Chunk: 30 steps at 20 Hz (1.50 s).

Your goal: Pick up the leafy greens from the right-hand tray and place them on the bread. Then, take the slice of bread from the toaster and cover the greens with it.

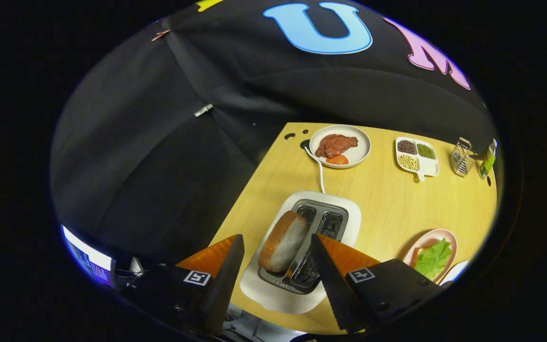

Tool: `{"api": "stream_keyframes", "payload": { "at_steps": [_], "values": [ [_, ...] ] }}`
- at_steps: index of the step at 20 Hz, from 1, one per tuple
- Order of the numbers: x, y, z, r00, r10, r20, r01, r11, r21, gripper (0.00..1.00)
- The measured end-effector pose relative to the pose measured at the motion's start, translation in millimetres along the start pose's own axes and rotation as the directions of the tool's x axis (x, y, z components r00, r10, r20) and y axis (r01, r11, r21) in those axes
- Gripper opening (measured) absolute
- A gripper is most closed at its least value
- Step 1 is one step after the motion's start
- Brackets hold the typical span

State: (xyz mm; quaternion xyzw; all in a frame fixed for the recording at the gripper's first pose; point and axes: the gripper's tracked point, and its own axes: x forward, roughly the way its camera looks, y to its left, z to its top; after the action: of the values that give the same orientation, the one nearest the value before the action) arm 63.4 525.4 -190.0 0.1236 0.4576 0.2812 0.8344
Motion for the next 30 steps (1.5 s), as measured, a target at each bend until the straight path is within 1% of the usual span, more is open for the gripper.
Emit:
{"api": "stream_keyframes", "payload": {
  "at_steps": [3,4,5,9,10,11,12,14,15,16,19,22,27,30],
  "values": [
    [16.3,-4.5,-2.5,0.998,-0.057,-0.012,0.057,0.998,0.004,0.88],
    [21.4,-6.4,-5.1,0.997,-0.074,-0.018,0.075,0.997,0.004,0.85],
    [23.3,-7.5,-7.6,0.996,-0.086,-0.024,0.086,0.996,0.004,0.84],
    [33.2,-15.3,-14.6,0.993,-0.115,-0.031,0.117,0.992,0.037,0.63],
    [34.1,-16.2,-17.6,0.992,-0.116,-0.041,0.118,0.992,0.041,0.50],
    [33.1,-16.2,-19.0,0.992,-0.119,-0.044,0.121,0.992,0.047,0.44],
    [31.1,-21.9,-20.8,0.988,-0.151,-0.041,0.153,0.987,0.050,0.34],
    [29.8,-20.2,-19.4,0.988,-0.150,-0.044,0.152,0.987,0.055,0.15],
    [28.3,-20.4,-18.7,0.987,-0.153,-0.043,0.156,0.986,0.062,0.15],
    [26.1,-18.8,-16.6,0.987,-0.155,-0.036,0.158,0.985,0.075,0.12],
    [16.6,-14.1,-10.5,0.989,-0.146,-0.016,0.147,0.986,0.080,0.12],
    [0.3,-11.2,-0.9,0.993,-0.117,0.012,0.115,0.988,0.099,0.12],
    [-40.2,-13.8,20.7,0.997,-0.043,0.069,0.033,0.990,0.138,0.12],
    [-69.1,-17.0,32.5,0.994,0.023,0.104,-0.039,0.987,0.153,0.12]
  ]
}}
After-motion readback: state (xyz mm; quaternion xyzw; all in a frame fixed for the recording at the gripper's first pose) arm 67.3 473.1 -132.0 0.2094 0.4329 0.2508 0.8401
